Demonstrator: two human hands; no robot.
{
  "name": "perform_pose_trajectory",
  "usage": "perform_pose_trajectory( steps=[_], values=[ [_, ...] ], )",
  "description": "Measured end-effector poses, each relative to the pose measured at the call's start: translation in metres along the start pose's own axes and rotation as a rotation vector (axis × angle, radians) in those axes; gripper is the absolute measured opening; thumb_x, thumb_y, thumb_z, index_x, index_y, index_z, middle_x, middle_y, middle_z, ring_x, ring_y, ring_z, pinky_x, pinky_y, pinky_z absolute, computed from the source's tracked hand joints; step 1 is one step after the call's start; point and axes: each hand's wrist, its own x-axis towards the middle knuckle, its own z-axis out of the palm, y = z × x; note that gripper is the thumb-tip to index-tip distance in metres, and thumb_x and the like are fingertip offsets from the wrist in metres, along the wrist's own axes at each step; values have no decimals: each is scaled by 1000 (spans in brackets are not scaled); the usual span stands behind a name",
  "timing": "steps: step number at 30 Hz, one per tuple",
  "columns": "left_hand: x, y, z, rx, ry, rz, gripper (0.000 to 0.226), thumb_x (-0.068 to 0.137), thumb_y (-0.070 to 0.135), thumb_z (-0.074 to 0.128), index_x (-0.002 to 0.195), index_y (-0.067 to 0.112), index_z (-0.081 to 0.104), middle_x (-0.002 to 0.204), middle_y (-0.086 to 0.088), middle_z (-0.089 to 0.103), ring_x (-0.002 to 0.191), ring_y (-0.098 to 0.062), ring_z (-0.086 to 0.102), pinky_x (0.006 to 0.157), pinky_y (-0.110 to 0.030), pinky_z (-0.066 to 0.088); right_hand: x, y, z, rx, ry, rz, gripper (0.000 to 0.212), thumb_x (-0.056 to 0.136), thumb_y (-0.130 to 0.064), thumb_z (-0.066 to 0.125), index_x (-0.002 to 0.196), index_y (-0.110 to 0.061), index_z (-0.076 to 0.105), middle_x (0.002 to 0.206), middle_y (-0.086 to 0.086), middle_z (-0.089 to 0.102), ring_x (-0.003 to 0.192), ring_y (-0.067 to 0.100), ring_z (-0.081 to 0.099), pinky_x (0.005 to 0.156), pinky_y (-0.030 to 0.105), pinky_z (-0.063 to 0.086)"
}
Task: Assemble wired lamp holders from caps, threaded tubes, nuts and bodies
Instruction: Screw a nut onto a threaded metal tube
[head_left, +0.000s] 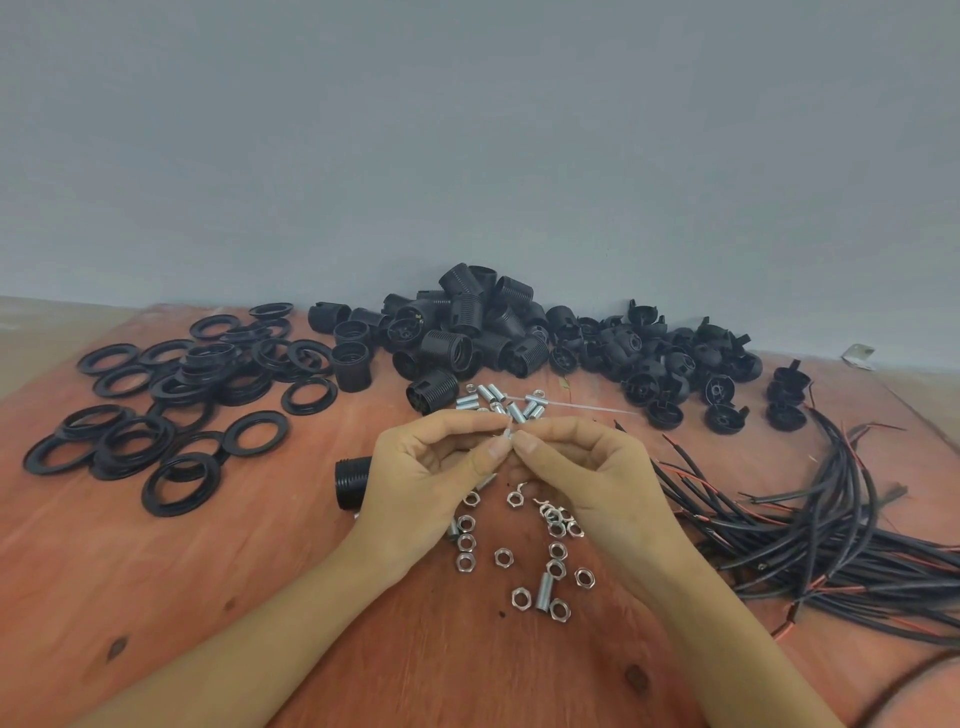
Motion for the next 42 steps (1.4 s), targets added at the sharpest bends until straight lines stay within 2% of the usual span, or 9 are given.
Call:
perform_pose_trajectory(
  steps=[5,10,13,17,20,24,30,34,42],
  values=[
    [-1,-1,3,37,-21,38,21,74,10,73,95,7,72,91,-6,76,87,-15,72,79,-21,55,-1,2,8,-68,77,74,49,90,-45,53,67,-5,70,55,10,65,46,15,59,47,21,49],
    [1,-2,0,46,4,36,23,74,12,73,97,5,72,90,-6,75,85,-14,71,77,-20,54,-1,-4,4,-45,18,55,28,88,-29,64,81,-3,72,62,6,68,54,13,62,52,21,52],
    [-1,-3,2,41,-18,34,22,74,10,73,96,8,72,91,-6,75,86,-15,71,79,-21,55,-2,-1,6,-55,68,131,47,96,-40,52,71,-4,69,55,8,64,46,14,57,45,21,47],
    [-1,-3,1,55,-32,55,22,76,10,73,97,9,72,91,-2,75,86,-12,70,78,-20,54,-2,-5,5,-26,13,130,33,85,-39,63,81,-8,73,66,8,69,57,16,63,51,23,51],
    [-1,-3,2,51,-21,44,22,74,12,74,96,9,72,91,-2,75,86,-12,70,78,-20,54,-2,-5,5,-69,46,160,47,92,-46,54,64,-14,73,59,9,67,50,15,60,47,21,49],
    [-1,-4,1,59,-24,50,22,75,11,73,97,9,71,90,-1,75,84,-11,69,77,-20,54,-4,-6,6,-37,-40,188,35,84,-47,63,74,-16,76,67,7,69,58,16,63,50,23,50],
    [-1,-4,1,52,-28,54,21,75,10,73,96,12,72,90,0,74,84,-12,68,76,-20,55,-3,-5,7,-11,-69,212,45,75,-59,61,72,-16,71,62,7,66,51,15,60,46,23,46],
    [-1,-4,1,52,-34,56,21,75,10,73,96,11,71,89,0,74,82,-11,67,75,-19,55,-3,-4,8,-19,-55,235,52,79,-62,52,57,-18,70,55,9,63,46,16,58,44,23,44],
    [-1,-3,0,51,-27,70,22,74,11,73,96,13,71,90,1,74,83,-12,66,76,-20,54,-3,-3,7,-19,-62,223,48,79,-63,55,63,-20,71,63,7,67,52,15,61,46,23,44]
  ],
)
